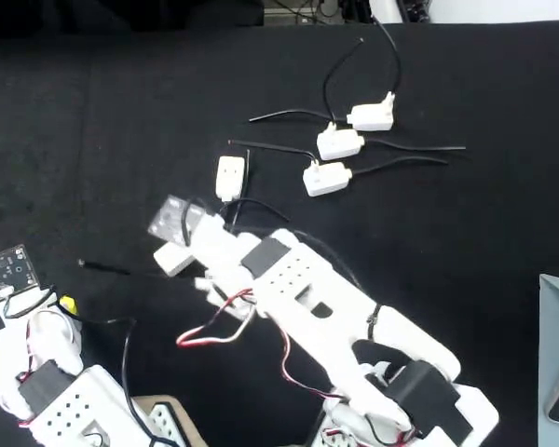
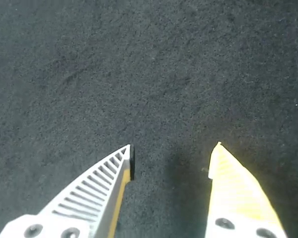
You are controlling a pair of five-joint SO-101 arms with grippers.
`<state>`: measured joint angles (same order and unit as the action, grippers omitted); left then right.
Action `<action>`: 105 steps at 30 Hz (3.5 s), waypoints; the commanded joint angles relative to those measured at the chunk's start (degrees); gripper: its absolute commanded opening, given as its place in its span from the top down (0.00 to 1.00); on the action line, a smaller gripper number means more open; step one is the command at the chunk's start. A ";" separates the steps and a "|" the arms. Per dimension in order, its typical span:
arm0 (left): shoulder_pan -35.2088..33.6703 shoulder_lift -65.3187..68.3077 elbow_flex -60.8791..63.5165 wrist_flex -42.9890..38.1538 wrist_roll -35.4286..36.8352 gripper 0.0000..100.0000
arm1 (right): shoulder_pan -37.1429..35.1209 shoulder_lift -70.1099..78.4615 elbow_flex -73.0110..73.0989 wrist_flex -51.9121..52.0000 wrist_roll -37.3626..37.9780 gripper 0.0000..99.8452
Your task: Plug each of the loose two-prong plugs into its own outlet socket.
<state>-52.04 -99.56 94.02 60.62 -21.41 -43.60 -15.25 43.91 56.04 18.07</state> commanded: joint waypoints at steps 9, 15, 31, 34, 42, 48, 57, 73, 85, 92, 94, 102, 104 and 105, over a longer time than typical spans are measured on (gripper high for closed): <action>-0.04 -0.44 -0.48 0.26 0.18 0.75 | 0.53 -2.15 10.15 -5.27 -0.62 0.87; -0.04 -0.44 -0.40 0.26 0.18 0.75 | 0.44 -2.51 10.15 -5.27 -0.53 0.83; -0.04 -0.44 -0.40 0.26 0.18 0.75 | -0.79 -2.07 8.48 -8.18 -0.44 0.83; -0.04 -0.44 -0.40 0.26 0.18 0.75 | -1.05 -2.07 8.48 -8.18 -0.44 0.83; -0.04 -0.44 -0.40 0.26 0.18 0.75 | -2.29 -1.89 8.84 -8.18 -0.44 0.84; -0.04 -0.44 -0.40 0.26 0.18 0.75 | -2.11 4.70 7.52 -10.02 -0.35 0.93; -0.04 -0.44 -0.40 0.26 0.18 0.75 | -1.49 0.22 5.05 -9.41 -0.35 0.99; 0.04 -0.44 -11.47 0.35 7.03 0.75 | -1.58 -35.91 1.54 -1.23 -10.90 0.99; 0.13 -0.44 -18.95 2.99 17.41 0.75 | -1.32 -49.98 11.21 -10.90 -14.95 0.99; 7.69 -0.44 -19.30 8.00 17.41 0.75 | 6.68 -47.78 18.15 -10.81 -16.88 0.99; 8.22 -0.44 -19.21 8.00 17.41 0.75 | 10.11 -44.44 18.68 -10.55 -18.37 0.99; 8.31 -0.44 -16.31 6.86 17.32 0.74 | 16.79 -24.22 13.85 -4.57 -18.64 0.99; 7.96 -0.44 -14.11 5.01 17.23 0.74 | 18.55 -20.35 13.32 -4.75 -18.64 0.99; 7.96 -0.44 -12.88 4.22 17.23 0.74 | 19.43 -19.03 13.32 -4.92 -18.64 0.99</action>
<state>-44.40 -100.00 79.87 67.30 -4.18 -27.69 -40.31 61.05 51.12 -0.04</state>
